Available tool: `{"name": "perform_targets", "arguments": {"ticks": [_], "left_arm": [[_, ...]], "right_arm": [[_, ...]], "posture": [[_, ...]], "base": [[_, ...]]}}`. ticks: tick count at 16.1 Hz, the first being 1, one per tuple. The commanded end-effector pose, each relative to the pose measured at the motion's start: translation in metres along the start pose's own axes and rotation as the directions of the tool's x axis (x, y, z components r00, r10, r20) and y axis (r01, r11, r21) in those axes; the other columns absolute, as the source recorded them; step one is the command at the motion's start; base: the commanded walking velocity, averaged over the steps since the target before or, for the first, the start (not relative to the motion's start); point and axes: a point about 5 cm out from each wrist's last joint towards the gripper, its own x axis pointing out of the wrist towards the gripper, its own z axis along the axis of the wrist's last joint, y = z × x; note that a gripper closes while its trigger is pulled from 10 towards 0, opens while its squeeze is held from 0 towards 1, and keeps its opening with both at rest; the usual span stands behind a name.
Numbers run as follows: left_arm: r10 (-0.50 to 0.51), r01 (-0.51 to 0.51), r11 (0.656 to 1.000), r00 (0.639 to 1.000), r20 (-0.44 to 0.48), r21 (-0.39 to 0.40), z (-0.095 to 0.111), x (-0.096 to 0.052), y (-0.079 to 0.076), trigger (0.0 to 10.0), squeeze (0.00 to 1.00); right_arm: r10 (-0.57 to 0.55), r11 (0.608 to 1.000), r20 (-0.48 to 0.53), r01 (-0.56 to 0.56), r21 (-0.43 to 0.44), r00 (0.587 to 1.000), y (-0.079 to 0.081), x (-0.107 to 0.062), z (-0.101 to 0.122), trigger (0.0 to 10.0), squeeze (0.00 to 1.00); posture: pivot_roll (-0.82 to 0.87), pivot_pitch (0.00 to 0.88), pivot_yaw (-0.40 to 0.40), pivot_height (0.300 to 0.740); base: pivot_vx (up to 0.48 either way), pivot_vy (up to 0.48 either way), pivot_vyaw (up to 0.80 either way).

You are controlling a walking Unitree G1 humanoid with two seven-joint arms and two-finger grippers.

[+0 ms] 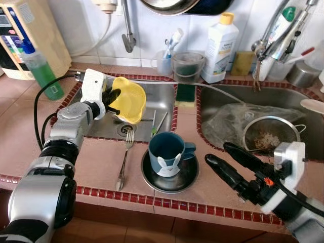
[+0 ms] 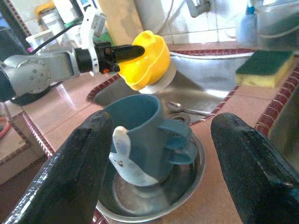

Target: Kitchen organization

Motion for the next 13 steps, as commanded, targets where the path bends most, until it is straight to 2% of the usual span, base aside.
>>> {"name": "perform_targets", "arguments": {"ticks": [1, 7, 13], "left_arm": [[0.001, -0.001, 1.000, 1.000, 0.005, 0.026, 0.005, 0.004, -0.003, 10.0, 0.00], [-0.043, 0.044, 0.999, 0.999, -0.023, 0.029, -0.002, 0.007, -0.011, 10.0, 0.00], [-0.112, 0.111, 0.994, 0.991, -0.077, -0.009, -0.015, -0.002, -0.003, 10.0, 0.00]], "right_arm": [[-0.011, 1.000, 0.010, 0.011, -0.016, 1.000, 0.004, -0.003, 0.004, 10.0, 0.00], [-0.043, 0.999, 0.011, 0.043, -0.014, 0.999, 0.006, -0.009, 0.004, 10.0, 0.00], [-0.029, 0.999, 0.003, 0.029, -0.016, 1.000, 0.003, -0.006, 0.005, 10.0, 0.00]], "posture": [[-0.30, 0.112, 0.109, 0.732], [-0.32, 0.118, 0.121, 0.732], [-0.29, 0.113, 0.110, 0.732]], "base": [[0.000, 0.000, 0.00], [0.000, 0.000, 0.00], [0.000, 0.000, 0.00]]}}
